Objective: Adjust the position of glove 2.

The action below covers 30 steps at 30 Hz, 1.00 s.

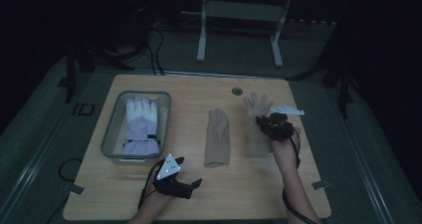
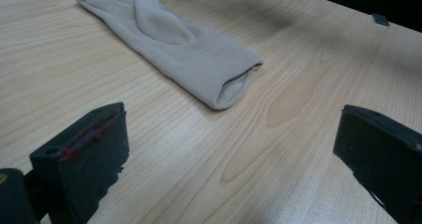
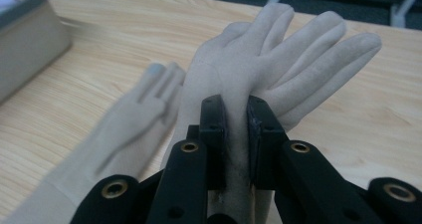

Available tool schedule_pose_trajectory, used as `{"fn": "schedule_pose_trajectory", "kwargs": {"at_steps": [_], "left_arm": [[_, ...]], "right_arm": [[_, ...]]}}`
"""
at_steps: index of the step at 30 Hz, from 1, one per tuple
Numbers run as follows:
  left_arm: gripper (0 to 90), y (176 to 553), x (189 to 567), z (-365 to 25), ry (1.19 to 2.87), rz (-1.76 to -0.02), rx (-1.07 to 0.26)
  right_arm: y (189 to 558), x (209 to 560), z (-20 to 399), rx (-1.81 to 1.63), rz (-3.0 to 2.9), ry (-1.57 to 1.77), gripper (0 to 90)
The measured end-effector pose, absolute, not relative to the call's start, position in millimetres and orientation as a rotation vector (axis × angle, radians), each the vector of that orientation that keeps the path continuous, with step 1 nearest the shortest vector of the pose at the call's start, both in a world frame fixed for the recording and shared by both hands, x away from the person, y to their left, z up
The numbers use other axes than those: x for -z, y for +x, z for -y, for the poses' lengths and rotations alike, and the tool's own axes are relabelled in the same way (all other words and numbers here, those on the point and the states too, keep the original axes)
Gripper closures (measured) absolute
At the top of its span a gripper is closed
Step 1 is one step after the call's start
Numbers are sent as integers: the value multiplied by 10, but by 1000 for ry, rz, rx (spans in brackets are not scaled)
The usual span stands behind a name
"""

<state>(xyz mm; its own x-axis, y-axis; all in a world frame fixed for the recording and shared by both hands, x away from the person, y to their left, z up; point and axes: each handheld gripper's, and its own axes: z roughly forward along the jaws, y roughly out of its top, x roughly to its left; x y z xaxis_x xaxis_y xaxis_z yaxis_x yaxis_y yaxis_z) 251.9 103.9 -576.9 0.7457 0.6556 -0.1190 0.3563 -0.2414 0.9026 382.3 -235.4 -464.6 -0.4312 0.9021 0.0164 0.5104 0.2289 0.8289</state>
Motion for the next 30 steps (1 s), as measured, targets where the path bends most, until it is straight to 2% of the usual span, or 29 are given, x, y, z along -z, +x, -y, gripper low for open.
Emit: {"fn": "schedule_pose_trajectory", "kwargs": {"at_steps": [17,30], "left_arm": [[13,2519,5768,-1041,1858,-776,-340],[13,2519,5768,-1042,1859,-768,-339]], "right_arm": [[3883,4523,1677,-1182,-2057,1255,787],[3909,4660,1240,-1174,-2102,1272,785]]}}
